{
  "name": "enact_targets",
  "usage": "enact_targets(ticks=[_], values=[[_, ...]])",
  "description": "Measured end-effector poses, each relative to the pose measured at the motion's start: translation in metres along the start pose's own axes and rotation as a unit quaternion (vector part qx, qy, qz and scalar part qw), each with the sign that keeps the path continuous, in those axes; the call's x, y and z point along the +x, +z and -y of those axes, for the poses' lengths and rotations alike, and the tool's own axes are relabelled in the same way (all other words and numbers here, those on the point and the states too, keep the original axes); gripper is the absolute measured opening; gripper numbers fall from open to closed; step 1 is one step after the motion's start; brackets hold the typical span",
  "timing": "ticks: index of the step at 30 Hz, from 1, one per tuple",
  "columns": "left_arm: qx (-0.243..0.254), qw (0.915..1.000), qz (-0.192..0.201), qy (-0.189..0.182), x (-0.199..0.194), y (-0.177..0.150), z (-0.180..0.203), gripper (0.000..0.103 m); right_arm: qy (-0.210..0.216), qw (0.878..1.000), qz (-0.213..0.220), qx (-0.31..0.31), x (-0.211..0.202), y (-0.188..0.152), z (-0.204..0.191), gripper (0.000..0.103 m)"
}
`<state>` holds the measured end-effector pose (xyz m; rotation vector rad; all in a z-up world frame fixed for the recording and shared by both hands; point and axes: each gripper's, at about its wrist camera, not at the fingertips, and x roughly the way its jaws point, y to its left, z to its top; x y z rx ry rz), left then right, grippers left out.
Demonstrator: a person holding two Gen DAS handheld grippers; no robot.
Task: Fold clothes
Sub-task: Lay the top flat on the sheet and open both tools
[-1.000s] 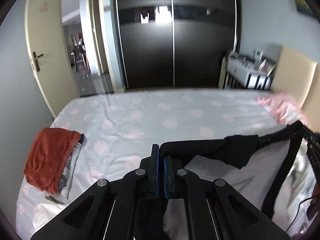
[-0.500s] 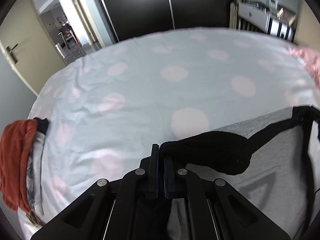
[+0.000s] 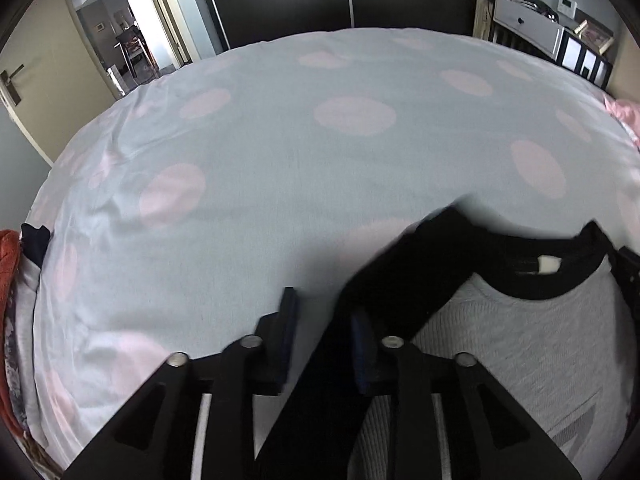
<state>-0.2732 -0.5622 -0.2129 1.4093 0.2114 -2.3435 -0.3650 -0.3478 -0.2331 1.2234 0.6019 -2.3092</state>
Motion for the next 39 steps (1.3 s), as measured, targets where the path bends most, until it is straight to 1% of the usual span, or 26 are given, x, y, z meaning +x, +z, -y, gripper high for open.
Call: enact_targets(ticks=[1, 2, 3, 4, 8, 9, 11, 12, 14, 16, 18, 22, 24, 25, 27, 30, 34, 38, 39], values=[[-0.005, 1.0000, 0.000, -0.002, 0.001, 0.001, -0.001, 0.036, 0.008, 1.000, -0.003, 0.009, -0.002, 0.001, 0.002, 0.010], [-0.010, 0.9999, -0.001, -0.004, 0.001, 0.001, -0.001, 0.041, 0.021, 0.999, -0.008, 0.023, -0.005, 0.002, 0.006, 0.014], [-0.015, 0.9999, -0.001, -0.006, 0.002, 0.002, -0.002, 0.045, 0.033, 0.999, -0.012, 0.037, -0.008, 0.002, 0.011, 0.016], [-0.019, 0.9998, -0.001, -0.008, -0.003, -0.001, -0.004, 0.045, 0.041, 0.998, -0.013, 0.050, -0.012, 0.001, 0.017, 0.019], [-0.027, 0.9995, 0.002, -0.014, -0.038, -0.024, -0.019, 0.045, 0.057, 0.993, -0.014, 0.100, -0.041, -0.008, 0.048, 0.020], [-0.029, 0.9994, 0.003, -0.017, -0.049, -0.032, -0.025, 0.045, 0.060, 0.992, -0.013, 0.111, -0.052, -0.016, 0.056, 0.020], [-0.034, 0.9987, 0.004, -0.038, -0.073, -0.054, -0.033, 0.046, 0.065, 0.989, -0.013, 0.133, -0.074, -0.034, 0.073, 0.020], [-0.037, 0.9980, 0.005, -0.051, -0.086, -0.066, -0.037, 0.051, 0.066, 0.988, -0.014, 0.140, -0.086, -0.048, 0.078, 0.020], [-0.047, 0.9966, 0.004, -0.067, -0.112, -0.093, -0.042, 0.055, 0.067, 0.986, -0.018, 0.152, -0.110, -0.078, 0.086, 0.020], [-0.063, 0.9960, -0.011, -0.063, -0.131, -0.119, -0.045, 0.055, 0.068, 0.984, -0.022, 0.165, -0.133, -0.107, 0.095, 0.020], [-0.080, 0.9950, -0.029, -0.053, -0.147, -0.146, -0.046, 0.055, 0.067, 0.984, -0.025, 0.166, -0.158, -0.140, 0.095, 0.020], [-0.116, 0.9898, -0.050, -0.067, -0.172, -0.191, -0.050, 0.055, 0.089, 0.979, -0.037, 0.179, -0.200, -0.205, 0.090, 0.020], [-0.123, 0.9887, -0.051, -0.069, -0.184, -0.210, -0.048, 0.055, 0.101, 0.974, -0.047, 0.200, -0.213, -0.234, 0.091, 0.020], [-0.124, 0.9889, -0.050, -0.066, -0.190, -0.220, -0.047, 0.055, 0.105, 0.970, -0.053, 0.212, -0.219, -0.247, 0.092, 0.020], [-0.121, 0.9903, -0.046, -0.052, -0.198, -0.238, -0.047, 0.055, 0.100, 0.962, -0.077, 0.242, -0.224, -0.273, 0.096, 0.020], [-0.125, 0.9894, -0.048, -0.055, -0.202, -0.260, -0.048, 0.055, 0.109, 0.952, -0.095, 0.270, -0.229, -0.300, 0.099, 0.020], [-0.151, 0.9837, -0.066, -0.073, -0.201, -0.280, -0.056, 0.055, 0.118, 0.943, -0.128, 0.283, -0.227, -0.325, 0.093, 0.020], [-0.188, 0.9769, -0.066, -0.077, -0.201, -0.287, -0.068, 0.055, 0.116, 0.935, -0.169, 0.289, -0.221, -0.339, 0.086, 0.020], [-0.199, 0.9746, -0.066, -0.080, -0.201, -0.289, -0.070, 0.055, 0.110, 0.935, -0.175, 0.288, -0.219, -0.340, 0.084, 0.020]])
